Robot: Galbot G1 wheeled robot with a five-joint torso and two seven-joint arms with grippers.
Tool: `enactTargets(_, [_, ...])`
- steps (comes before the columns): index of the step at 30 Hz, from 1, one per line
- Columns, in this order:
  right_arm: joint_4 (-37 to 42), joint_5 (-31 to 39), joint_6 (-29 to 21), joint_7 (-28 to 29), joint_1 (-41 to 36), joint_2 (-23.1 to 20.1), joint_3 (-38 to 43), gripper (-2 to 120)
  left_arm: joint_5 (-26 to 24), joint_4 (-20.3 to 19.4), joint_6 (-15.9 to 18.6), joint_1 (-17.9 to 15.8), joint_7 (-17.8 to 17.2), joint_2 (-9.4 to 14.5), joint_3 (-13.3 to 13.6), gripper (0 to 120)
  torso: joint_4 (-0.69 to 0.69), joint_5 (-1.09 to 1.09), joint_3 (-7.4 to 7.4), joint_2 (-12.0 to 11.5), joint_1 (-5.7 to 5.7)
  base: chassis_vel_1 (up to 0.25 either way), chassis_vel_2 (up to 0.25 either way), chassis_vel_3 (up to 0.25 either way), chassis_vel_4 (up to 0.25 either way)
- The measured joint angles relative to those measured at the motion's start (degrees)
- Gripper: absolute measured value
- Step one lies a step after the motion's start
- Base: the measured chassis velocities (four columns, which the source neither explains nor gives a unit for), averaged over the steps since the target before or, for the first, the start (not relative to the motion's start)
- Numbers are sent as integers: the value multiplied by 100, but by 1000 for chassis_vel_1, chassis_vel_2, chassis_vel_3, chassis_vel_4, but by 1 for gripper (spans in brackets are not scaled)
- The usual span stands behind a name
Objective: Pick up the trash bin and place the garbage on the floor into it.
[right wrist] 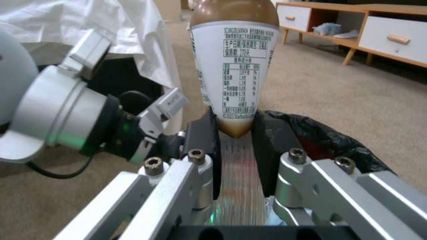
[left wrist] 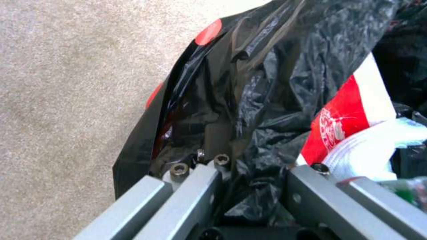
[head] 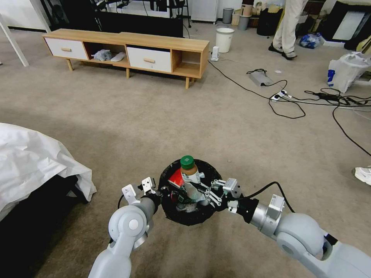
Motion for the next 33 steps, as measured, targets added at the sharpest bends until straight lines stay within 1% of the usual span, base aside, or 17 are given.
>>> enactTargets(8, [-90,-14,2,75,184,81,-166,15,-20,-51,4,23,-2,33,-7,0,0,0,0,0,0,0,0,0,0])
enactTargets(17, [-28,127,-113,225,211,6,-205,15,162,-56,5,74,71,53,-11,0,-1,0,0,0,0,0,0,0,0])
enactTargets(19, [102,346,-210,316,259,-99,-217,15,246,-56,4,90,116,70,-33,0,0,0,0,0,0,0,0,0,0])
enactTargets(21, [143,419,-237,342,272,-144,-217,15,260,-56,4,92,124,74,-36,0,0,0,0,0,0,0,0,0,0])
enactTargets(22, [222,570,-281,384,294,-253,-215,15,302,-57,3,94,153,79,-42,0,0,0,0,0,0,0,0,0,0])
enactTargets(23, [222,570,-281,384,294,-253,-215,15,302,-57,3,94,153,79,-42,0,0,0,0,0,0,0,0,0,0])
enactTargets(25, [356,853,-365,440,297,-477,-183,15,399,-57,-6,101,197,76,-52,0,0,0,0,0,0,0,0,0,0])
enactTargets(26, [356,853,-365,440,297,-477,-183,15,399,-57,-6,101,197,76,-52,0,0,0,0,0,0,0,0,0,0])
enactTargets(28, [454,1098,-468,467,281,-658,-132,15,466,-56,-12,120,210,54,-46,0,0,0,0,0,0,0,0,0,0])
enactTargets(33, [533,1414,-566,565,306,-762,-126,15,527,-58,-14,141,242,19,-26,0,-1,0,0,0,0,0,0,0,0])
